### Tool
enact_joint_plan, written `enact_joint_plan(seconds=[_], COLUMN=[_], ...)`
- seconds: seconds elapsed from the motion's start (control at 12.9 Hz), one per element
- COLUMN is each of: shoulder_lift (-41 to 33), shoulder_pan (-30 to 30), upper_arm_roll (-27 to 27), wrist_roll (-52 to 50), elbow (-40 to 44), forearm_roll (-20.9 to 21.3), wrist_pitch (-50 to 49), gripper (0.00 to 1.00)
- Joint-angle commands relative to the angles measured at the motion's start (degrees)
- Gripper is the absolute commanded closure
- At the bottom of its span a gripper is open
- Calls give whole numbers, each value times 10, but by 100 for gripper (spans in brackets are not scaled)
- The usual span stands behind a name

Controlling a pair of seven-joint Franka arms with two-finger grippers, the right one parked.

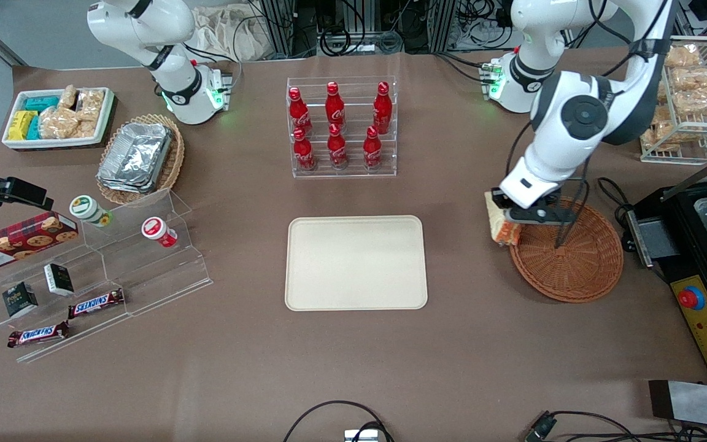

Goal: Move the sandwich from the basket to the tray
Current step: 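Lift the sandwich and carry it with the left gripper over the cream tray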

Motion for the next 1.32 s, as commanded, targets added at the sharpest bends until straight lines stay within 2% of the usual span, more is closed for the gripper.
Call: enact_joint_plan(seconds=[0.0,0.15,0.39,0.62,0.85,1.24], shoulder_lift=[46,76,141,229,284,350], shoulder_pan=[4,4,-35,-72,-96,-113], upper_arm_roll=[-54,-79,-85,-84,-83,-82], wrist_roll=[-15,-40,-105,-182,-228,-239], elbow=[66,90,123,193,233,286], forearm_roll=[10,14,77,122,168,199], wrist_pitch=[-34,-34,-33,-35,-35,-37], gripper=[82,82,82,82,82,82])
